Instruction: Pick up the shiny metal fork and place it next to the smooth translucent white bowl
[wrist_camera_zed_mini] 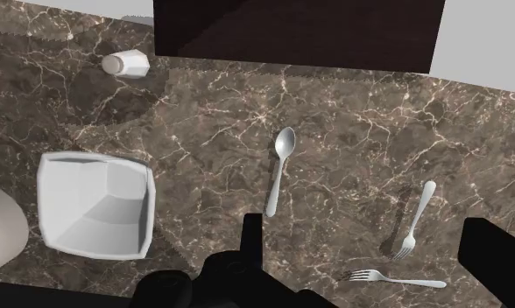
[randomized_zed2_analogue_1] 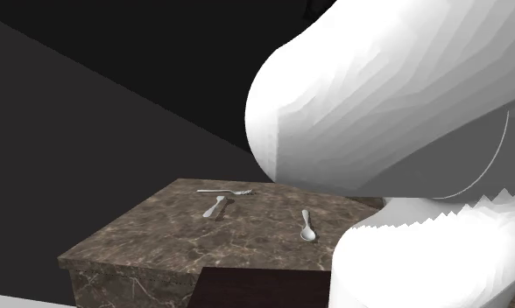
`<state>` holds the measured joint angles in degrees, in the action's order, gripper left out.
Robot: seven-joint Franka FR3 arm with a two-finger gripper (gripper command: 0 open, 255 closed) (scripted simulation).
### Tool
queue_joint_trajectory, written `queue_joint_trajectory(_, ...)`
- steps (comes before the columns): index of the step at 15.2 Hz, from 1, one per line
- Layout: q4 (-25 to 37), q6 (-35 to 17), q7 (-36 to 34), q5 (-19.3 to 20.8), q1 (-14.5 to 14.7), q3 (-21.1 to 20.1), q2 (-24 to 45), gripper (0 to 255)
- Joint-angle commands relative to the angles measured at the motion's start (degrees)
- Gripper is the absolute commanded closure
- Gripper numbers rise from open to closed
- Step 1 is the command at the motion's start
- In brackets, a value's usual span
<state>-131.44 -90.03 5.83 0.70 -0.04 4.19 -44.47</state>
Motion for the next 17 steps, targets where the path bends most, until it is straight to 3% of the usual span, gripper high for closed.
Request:
queue_joint_trajectory(1,0.0,0.0,0.0,0.0,0.0,0.0,0.0,0)
queue_joint_trajectory(9,-4.9,-11.37,-7.11,-3.51,2.07,-5.9,8.42,0)
queue_joint_trajectory(17,-5.15,-22.55,-13.93,-5.72,3.97,-11.45,21.15,0)
